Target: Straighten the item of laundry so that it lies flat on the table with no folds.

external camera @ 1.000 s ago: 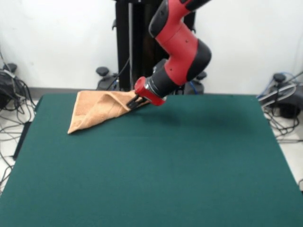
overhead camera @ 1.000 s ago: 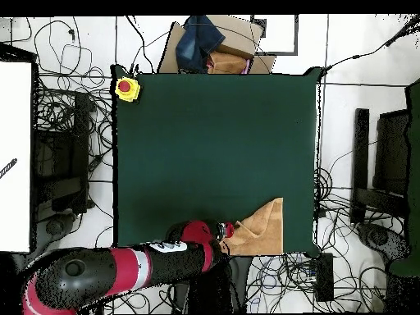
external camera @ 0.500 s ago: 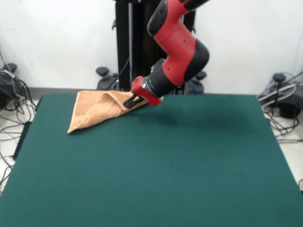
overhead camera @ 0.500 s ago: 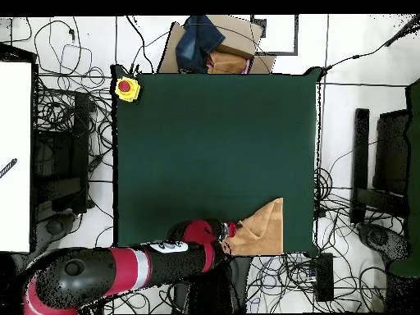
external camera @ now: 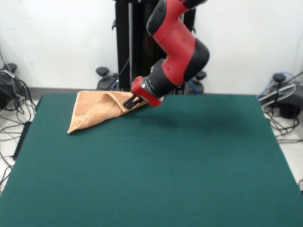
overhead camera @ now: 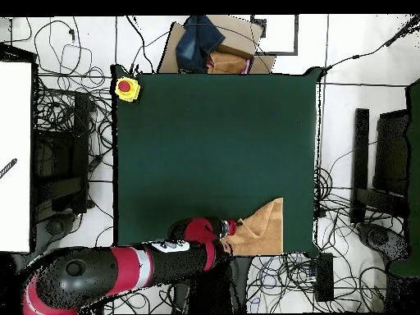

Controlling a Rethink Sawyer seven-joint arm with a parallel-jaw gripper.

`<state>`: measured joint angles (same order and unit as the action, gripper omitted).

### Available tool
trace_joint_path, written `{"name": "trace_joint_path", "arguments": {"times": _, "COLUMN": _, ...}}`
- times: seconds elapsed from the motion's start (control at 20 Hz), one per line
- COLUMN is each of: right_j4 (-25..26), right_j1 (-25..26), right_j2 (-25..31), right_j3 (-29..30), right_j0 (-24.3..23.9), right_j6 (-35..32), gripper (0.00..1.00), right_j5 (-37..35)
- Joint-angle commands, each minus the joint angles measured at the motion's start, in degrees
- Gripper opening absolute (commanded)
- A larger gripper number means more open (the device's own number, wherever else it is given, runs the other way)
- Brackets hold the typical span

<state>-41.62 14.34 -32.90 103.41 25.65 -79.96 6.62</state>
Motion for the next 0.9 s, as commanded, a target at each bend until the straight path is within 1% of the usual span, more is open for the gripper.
{"name": "trace_joint_path", "arguments": {"times": 0.05, "right_j4": -2.2, "right_j1": -2.4, "right_j2": 3.5, "right_j3": -5.6, "right_j0": -1.6, "right_j6": -13.1, "gripper": 0.0, "right_j5": -6.3}}
{"name": "trace_joint_path", "arguments": {"times": 0.15, "right_j4": -2.8, "right_j1": -2.2, "right_j2": 2.7, "right_j3": -6.3, "right_j0": -1.3, "right_j6": -13.0, "gripper": 0.0, "right_j5": -7.2}}
{"name": "trace_joint_path", "arguments": {"times": 0.3, "right_j4": -2.8, "right_j1": -2.7, "right_j2": 3.1, "right_j3": -7.0, "right_j0": -2.5, "right_j6": -13.0, "gripper": 0.0, "right_j5": -6.2}}
{"name": "trace_joint_path", "arguments": {"times": 0.5, "right_j4": -3.7, "right_j1": -2.6, "right_j2": 2.7, "right_j3": -8.2, "right_j0": -2.5, "right_j6": -13.3, "gripper": 0.0, "right_j5": -5.9}}
{"name": "trace_joint_path", "arguments": {"times": 0.7, "right_j4": -3.0, "right_j1": -3.5, "right_j2": 3.0, "right_j3": -7.4, "right_j0": -2.9, "right_j6": -12.9, "gripper": 0.0, "right_j5": -7.0}}
{"name": "trace_joint_path", "arguments": {"times": 0.75, "right_j4": -3.2, "right_j1": -3.2, "right_j2": 2.2, "right_j3": -7.2, "right_j0": -2.2, "right_j6": -12.9, "gripper": 0.0, "right_j5": -7.9}}
{"name": "trace_joint_path", "arguments": {"times": 0.9, "right_j4": -3.3, "right_j1": -1.6, "right_j2": 2.3, "right_j3": -6.5, "right_j0": -1.9, "right_j6": -13.1, "gripper": 0.0, "right_j5": -8.5}}
